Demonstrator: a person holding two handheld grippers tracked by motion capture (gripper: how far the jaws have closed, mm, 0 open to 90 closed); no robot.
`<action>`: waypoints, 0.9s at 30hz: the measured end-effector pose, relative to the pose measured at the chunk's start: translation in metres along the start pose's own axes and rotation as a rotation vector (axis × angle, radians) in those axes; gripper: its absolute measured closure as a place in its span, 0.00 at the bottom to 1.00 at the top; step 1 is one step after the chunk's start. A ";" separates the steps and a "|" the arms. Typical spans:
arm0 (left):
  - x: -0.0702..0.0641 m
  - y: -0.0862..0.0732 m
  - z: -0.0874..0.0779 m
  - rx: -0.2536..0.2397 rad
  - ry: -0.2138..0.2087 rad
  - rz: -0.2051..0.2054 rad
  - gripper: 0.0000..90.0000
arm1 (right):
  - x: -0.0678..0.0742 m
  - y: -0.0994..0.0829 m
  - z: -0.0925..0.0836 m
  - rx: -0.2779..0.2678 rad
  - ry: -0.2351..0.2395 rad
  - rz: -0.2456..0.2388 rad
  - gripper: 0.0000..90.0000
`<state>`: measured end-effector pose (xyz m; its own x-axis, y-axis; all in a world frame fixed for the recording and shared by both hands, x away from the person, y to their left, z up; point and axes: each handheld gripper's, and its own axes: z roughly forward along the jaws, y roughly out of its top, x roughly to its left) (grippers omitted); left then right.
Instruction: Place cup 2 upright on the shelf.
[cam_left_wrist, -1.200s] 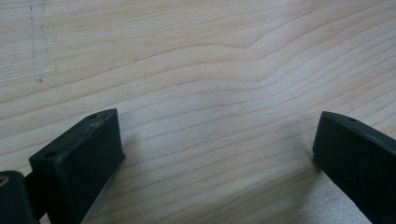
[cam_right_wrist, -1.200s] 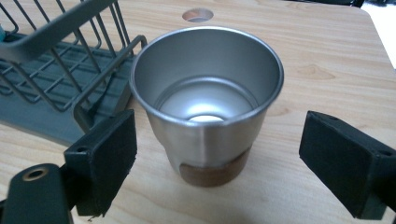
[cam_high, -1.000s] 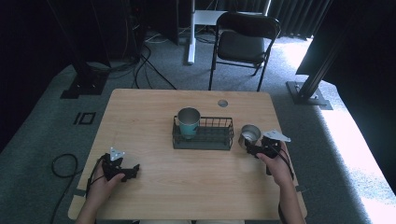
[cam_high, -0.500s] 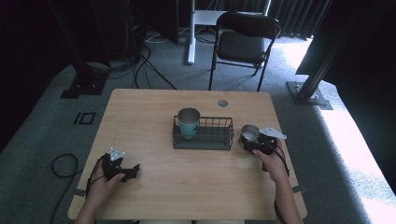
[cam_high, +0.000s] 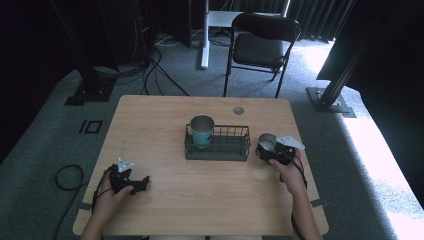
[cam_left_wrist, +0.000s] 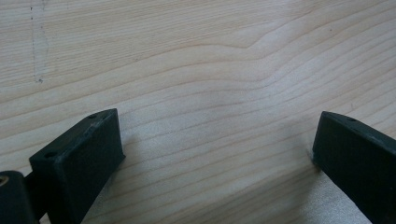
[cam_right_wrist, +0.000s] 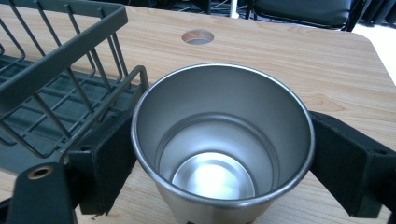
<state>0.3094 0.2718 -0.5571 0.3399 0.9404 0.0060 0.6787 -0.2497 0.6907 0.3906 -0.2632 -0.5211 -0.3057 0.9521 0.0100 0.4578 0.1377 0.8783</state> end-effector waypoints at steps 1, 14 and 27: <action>0.000 0.000 0.000 0.000 0.000 0.000 0.03 | 0.000 0.000 0.000 0.001 -0.003 0.000 0.14; 0.000 0.000 0.000 0.000 0.000 0.001 0.03 | -0.003 0.009 -0.009 0.006 -0.008 0.008 0.14; 0.000 0.000 0.000 -0.001 0.000 0.001 0.03 | -0.005 0.026 -0.024 -0.006 0.012 0.023 0.14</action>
<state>0.3094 0.2719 -0.5572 0.3406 0.9402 0.0065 0.6779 -0.2504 0.6912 0.3836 -0.2710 -0.4871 -0.3052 0.9516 0.0361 0.4600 0.1141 0.8805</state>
